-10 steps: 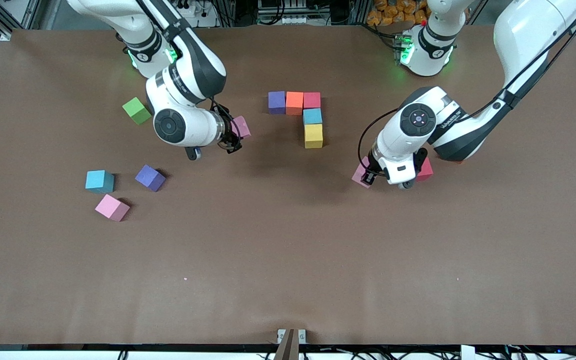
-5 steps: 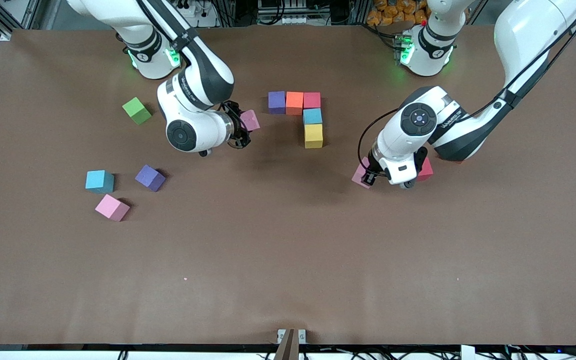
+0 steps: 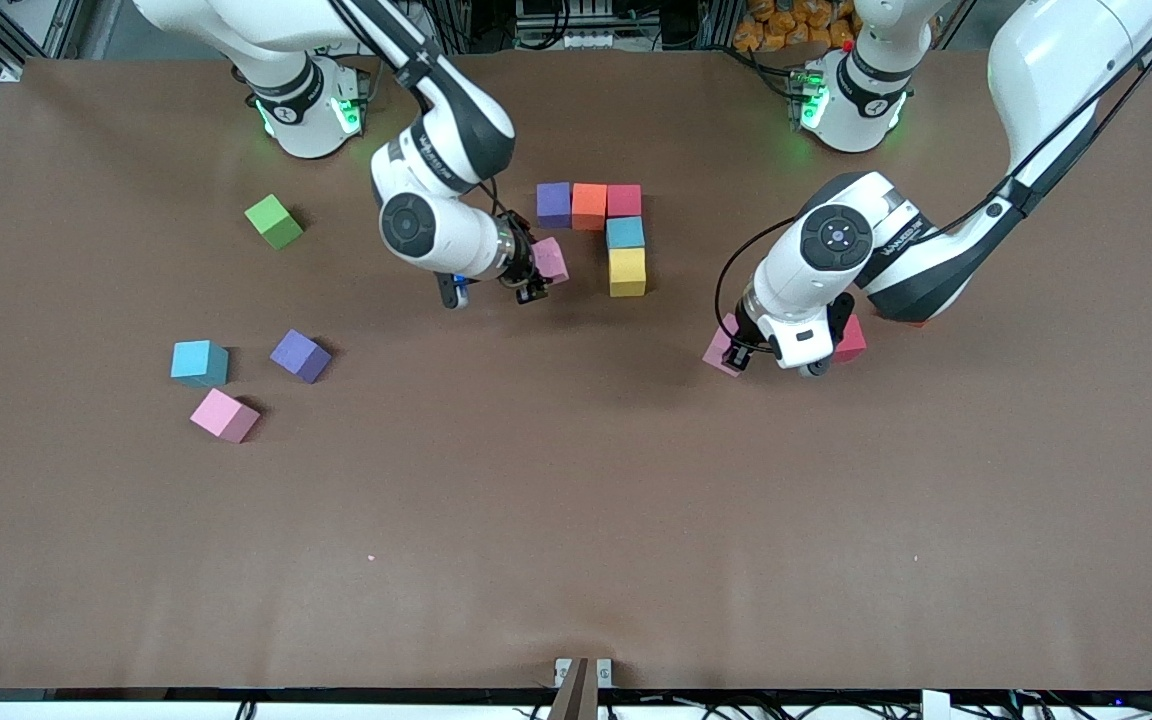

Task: Form number 2 with 11 blocks
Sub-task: 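Carry the pink cube with the right gripper toward the yellow cube, then lower the pink cube beside the yellow cube with the right gripper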

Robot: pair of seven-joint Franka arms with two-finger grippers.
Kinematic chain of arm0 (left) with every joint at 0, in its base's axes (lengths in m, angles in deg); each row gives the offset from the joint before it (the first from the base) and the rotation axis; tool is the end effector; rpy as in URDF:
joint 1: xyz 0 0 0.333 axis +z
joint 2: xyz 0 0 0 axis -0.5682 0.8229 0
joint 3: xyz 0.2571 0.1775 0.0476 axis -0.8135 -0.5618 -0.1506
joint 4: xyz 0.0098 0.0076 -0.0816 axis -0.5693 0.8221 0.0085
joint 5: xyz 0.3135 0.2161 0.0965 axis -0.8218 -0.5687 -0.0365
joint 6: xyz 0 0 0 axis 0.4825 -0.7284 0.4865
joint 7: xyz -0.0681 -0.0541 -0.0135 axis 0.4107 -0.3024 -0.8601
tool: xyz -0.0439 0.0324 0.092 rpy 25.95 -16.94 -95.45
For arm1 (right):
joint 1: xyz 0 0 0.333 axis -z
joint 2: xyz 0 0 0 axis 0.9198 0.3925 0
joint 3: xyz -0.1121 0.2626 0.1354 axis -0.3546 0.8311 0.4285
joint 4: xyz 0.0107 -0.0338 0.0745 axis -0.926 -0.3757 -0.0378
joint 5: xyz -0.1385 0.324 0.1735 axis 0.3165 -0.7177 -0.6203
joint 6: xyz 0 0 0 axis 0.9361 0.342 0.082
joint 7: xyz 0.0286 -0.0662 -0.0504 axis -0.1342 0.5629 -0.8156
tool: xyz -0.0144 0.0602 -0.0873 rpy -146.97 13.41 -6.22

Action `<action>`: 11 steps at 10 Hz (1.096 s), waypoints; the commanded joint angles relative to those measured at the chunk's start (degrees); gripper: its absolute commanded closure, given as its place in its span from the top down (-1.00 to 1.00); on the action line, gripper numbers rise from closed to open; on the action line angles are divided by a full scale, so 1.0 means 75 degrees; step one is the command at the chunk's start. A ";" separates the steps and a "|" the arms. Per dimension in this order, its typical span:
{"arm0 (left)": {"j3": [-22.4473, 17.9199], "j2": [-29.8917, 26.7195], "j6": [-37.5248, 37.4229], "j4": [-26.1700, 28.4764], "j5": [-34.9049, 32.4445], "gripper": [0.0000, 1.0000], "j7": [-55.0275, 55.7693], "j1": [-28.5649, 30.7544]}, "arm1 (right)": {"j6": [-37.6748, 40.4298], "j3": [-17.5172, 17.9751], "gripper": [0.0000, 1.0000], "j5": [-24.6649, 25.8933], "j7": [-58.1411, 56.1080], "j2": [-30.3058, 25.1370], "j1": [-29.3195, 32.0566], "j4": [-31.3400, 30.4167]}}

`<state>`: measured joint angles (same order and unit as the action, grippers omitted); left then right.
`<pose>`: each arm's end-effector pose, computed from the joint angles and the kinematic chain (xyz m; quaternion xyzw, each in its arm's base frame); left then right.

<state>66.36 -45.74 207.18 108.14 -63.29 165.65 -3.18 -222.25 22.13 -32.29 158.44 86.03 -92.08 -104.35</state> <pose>0.5176 -0.2878 0.3045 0.8552 0.5163 -0.0423 0.0142 0.4186 0.4191 0.2655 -0.7557 0.6120 0.2288 0.0458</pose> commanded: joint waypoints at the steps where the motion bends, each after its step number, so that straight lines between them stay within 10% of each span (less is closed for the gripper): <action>1: 0.0077 -0.0224 -0.0140 -0.0001 0.0178 -1.00 0.0114 0.0026 | -0.0811 0.0017 -1.00 -0.0041 0.0127 0.0261 -0.0471 -0.0154; 11: 0.0077 -0.0201 -0.0140 -0.0048 0.0178 -1.00 0.0102 0.0015 | -0.2243 0.0005 -1.00 0.0475 0.1438 0.1060 -0.0825 -0.0013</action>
<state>66.44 -45.77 207.18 107.81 -63.29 165.84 -3.22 -237.41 22.16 -30.08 166.05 92.70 -97.70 -105.38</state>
